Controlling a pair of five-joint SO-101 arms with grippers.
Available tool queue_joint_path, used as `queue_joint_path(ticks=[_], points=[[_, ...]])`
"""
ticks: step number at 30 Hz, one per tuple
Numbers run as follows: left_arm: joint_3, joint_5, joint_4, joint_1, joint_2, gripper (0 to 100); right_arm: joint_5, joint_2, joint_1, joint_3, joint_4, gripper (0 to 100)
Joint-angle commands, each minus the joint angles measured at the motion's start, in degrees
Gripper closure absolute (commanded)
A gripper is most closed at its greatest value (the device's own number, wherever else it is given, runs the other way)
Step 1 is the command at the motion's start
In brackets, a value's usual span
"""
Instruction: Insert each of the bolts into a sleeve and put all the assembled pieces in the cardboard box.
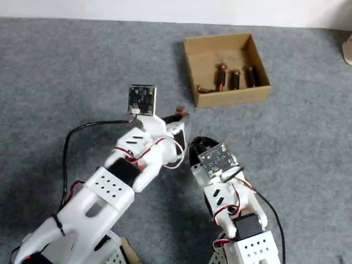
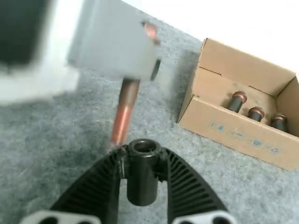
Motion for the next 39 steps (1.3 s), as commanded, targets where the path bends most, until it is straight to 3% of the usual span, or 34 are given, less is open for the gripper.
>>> queue_joint_path(ticks=[1, 9, 13, 22, 30, 39], points=[[-5.1, -0.4, -0.4, 0.7, -5.0, 99, 0.8, -0.6, -0.3, 6.1, -1.8, 99.5], [-4.5, 0.6, -0.1, 1.0, -16.0, 99, 0.8, -0.5, -0.3, 6.1, -1.8, 99.5], [-0.3, 8.3, -0.3, 0.7, -20.1, 99, 0.8, -0.7, -0.2, 6.1, -1.8, 99.5], [6.4, 8.8, -0.6, 1.3, -21.8, 99, 0.4, -0.7, -0.2, 5.9, -2.1, 99.5], [11.0, 9.7, -9.5, 1.3, -21.4, 99, -3.7, -0.7, -0.5, 6.0, -2.2, 99.5], [11.3, 8.7, -9.4, 2.5, -21.3, 99, -4.3, -0.7, -0.6, 5.9, -2.2, 99.5]])
